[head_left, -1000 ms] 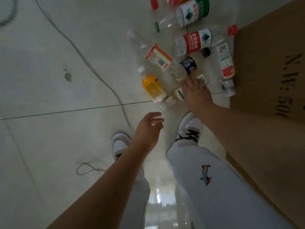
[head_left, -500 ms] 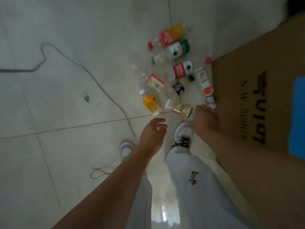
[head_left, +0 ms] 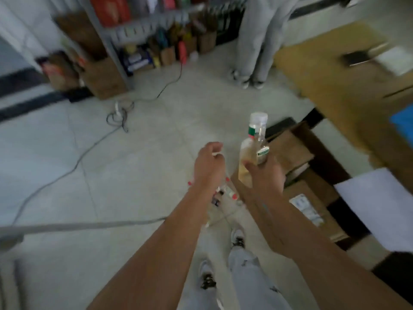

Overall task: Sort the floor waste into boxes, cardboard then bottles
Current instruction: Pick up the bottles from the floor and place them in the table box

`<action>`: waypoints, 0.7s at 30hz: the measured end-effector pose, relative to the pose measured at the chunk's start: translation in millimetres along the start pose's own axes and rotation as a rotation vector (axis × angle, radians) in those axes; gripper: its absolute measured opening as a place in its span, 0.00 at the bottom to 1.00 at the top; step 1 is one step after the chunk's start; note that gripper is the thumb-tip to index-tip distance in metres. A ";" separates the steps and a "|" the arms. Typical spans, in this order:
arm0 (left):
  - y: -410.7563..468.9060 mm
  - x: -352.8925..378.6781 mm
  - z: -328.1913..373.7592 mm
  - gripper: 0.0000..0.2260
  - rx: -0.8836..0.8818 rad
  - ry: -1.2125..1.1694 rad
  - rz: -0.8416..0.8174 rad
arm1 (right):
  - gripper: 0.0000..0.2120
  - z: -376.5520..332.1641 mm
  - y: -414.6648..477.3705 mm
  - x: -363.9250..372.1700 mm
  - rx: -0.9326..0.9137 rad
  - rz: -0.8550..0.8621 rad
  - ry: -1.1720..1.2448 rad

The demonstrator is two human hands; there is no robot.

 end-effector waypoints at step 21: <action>-148.9 247.4 336.0 0.14 0.524 -0.059 -0.579 | 0.30 105.7 -75.3 -449.4 0.001 0.450 0.657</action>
Point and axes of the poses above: each hand's wrist, its own y-axis towards the middle knuckle, its own x-axis out of the palm, z = x × y, the point moved 10 cm from there along y, towards the middle knuckle, and after that the axes turned 9 degrees about x, right-handed, at the moved point
